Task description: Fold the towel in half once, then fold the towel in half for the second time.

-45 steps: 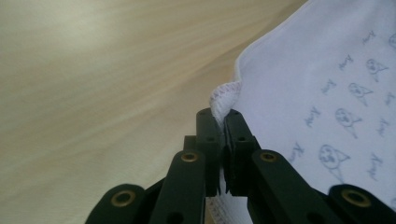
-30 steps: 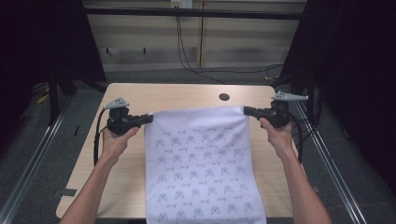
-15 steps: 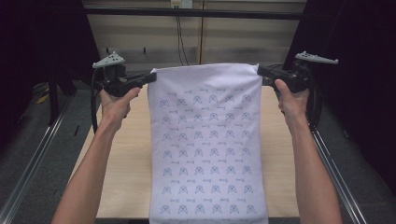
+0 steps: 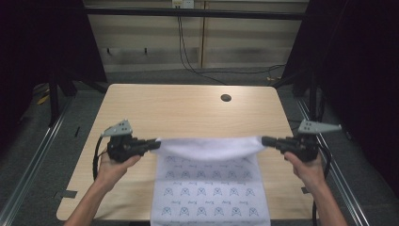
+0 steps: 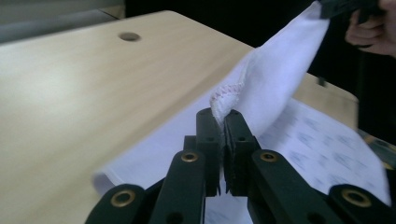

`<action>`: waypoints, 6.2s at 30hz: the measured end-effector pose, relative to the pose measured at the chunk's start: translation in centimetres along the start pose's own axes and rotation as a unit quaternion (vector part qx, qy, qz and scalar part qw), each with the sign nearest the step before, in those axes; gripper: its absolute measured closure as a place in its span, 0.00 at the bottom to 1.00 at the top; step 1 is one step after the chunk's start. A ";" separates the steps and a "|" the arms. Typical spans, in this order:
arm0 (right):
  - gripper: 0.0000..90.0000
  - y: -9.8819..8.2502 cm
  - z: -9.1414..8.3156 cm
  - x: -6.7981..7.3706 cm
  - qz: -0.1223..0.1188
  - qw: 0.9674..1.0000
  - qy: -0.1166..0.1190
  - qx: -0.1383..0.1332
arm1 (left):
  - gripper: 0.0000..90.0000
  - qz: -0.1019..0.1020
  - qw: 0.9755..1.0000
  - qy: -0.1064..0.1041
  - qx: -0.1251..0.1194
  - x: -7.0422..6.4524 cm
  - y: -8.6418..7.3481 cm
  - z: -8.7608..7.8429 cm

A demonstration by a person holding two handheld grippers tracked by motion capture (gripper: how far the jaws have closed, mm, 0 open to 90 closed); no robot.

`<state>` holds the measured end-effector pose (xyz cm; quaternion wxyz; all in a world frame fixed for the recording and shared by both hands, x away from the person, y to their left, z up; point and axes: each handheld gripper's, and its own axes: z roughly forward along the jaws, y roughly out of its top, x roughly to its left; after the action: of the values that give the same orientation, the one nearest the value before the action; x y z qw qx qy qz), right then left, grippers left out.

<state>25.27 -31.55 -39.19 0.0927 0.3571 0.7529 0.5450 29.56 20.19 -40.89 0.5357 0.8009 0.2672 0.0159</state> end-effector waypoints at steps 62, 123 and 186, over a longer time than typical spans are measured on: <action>1.00 0.0 15.2 -11.3 0.089 0.981 -0.150 0.087 | 0.96 -0.048 0.978 0.181 0.091 13.3 0.4 8.9; 0.84 -5.6 9.0 -2.6 0.028 0.990 -0.032 0.137 | 0.77 -0.037 0.989 0.094 0.112 8.3 -4.4 7.0; 0.75 -4.5 13.8 -7.4 0.042 0.982 -0.057 0.172 | 0.76 -0.055 0.984 0.107 0.131 10.1 -6.0 3.3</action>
<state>35.97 -26.56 -50.36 0.0500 0.4296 0.8134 0.3890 36.73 23.61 -50.15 0.3943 0.8420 0.3664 0.0372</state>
